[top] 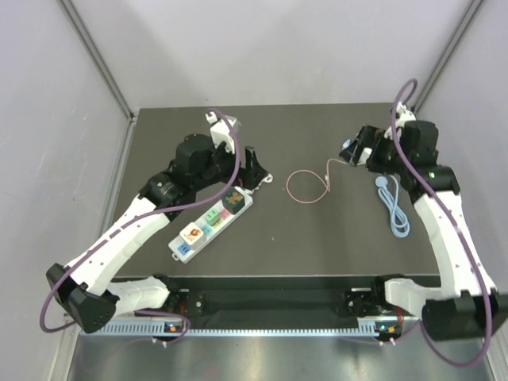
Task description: Insert the plug
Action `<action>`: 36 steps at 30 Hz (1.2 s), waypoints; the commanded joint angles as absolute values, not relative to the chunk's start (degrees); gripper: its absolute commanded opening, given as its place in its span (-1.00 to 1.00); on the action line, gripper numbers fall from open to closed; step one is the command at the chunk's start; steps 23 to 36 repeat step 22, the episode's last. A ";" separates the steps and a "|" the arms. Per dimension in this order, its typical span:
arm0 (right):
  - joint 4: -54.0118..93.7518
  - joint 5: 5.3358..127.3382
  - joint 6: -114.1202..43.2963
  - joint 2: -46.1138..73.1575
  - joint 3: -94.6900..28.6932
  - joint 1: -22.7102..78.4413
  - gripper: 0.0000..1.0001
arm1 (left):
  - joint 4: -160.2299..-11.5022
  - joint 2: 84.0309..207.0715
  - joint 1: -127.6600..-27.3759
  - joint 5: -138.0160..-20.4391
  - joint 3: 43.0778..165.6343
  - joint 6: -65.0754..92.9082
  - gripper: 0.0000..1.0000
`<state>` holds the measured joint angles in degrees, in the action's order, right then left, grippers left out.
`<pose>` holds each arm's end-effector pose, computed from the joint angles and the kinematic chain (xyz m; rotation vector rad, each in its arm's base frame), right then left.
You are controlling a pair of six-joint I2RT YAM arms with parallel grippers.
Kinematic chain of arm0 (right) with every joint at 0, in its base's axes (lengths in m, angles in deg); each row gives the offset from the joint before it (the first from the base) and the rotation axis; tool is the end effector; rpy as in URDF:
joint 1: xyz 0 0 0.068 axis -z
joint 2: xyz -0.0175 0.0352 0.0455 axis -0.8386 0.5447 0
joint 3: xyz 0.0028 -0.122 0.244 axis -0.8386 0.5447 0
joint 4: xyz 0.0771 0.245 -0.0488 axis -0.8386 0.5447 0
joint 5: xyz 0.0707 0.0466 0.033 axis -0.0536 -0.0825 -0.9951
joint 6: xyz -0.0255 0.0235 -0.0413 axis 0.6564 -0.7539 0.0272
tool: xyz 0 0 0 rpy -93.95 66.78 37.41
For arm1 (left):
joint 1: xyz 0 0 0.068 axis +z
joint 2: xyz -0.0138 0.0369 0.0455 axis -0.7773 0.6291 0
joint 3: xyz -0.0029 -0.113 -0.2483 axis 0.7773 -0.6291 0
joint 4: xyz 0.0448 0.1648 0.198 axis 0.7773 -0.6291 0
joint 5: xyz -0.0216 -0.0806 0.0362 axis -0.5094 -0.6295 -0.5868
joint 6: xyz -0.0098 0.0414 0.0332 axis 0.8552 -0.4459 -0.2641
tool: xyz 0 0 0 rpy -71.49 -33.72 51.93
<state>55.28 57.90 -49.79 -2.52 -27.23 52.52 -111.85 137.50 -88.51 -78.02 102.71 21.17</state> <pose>0.2386 0.0285 0.3772 0.1423 2.1376 0.5613 0.2052 -0.1629 0.3918 0.4096 1.9663 -0.7635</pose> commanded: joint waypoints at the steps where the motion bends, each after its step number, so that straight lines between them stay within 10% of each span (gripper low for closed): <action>1: 54.51 53.68 -49.69 -11.11 -22.94 51.98 0.99 | -107.66 133.26 -88.20 -75.02 103.30 21.41 0.97; 9: 50.48 49.20 -51.88 -25.63 -13.97 51.98 1.00 | -104.51 125.62 -88.20 -71.04 96.29 22.99 0.97; 36: 49.43 49.89 -47.58 -20.27 -15.73 51.98 1.00 | -103.17 121.91 -88.20 -73.07 92.83 24.40 0.97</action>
